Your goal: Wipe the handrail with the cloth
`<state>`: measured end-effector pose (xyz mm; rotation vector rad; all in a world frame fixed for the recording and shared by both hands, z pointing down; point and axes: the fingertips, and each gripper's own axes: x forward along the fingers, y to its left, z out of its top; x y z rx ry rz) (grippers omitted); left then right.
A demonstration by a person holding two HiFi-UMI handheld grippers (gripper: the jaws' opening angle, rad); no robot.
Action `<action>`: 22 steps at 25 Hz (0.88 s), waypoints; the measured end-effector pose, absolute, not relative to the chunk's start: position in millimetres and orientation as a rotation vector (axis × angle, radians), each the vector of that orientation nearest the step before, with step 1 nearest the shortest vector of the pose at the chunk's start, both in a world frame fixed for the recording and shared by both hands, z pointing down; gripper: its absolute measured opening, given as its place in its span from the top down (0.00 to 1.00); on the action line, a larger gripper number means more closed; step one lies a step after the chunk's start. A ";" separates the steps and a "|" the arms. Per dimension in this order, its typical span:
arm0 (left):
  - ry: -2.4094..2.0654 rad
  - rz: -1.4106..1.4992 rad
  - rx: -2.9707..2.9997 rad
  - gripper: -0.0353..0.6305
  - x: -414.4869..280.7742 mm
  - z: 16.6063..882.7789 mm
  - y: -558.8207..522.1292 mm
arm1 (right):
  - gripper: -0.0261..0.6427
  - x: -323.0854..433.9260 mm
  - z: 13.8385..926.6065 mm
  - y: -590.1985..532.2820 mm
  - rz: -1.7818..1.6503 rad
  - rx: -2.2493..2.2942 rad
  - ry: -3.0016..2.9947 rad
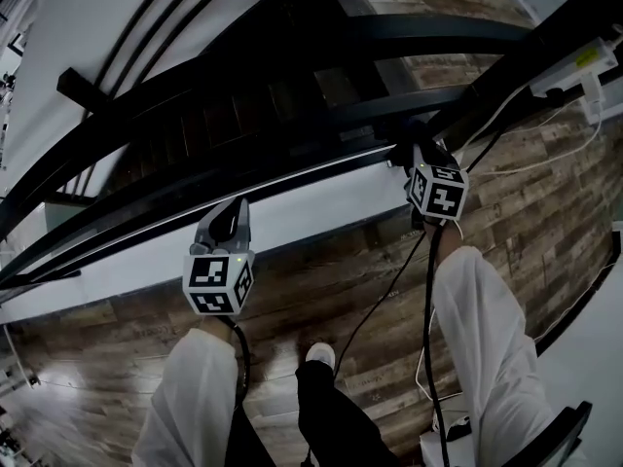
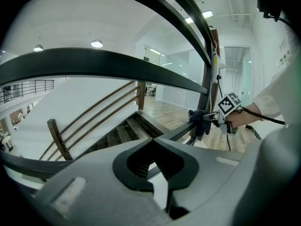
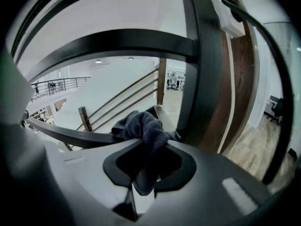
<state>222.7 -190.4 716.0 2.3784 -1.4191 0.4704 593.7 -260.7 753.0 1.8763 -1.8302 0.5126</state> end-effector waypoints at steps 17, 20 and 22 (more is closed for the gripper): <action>-1.721 0.363 2.152 0.95 -37.6 639.1 -94.0 | 0.88 227.3 644.2 -167.1 0.359 1.508 -2.230; -1.773 0.338 2.093 0.95 -107.0 629.5 -69.7 | 0.88 141.8 630.2 -145.0 0.363 1.429 -2.281; -1.812 0.320 2.049 0.95 -155.4 626.2 -53.0 | 0.88 81.4 626.7 -130.8 0.353 1.356 -2.316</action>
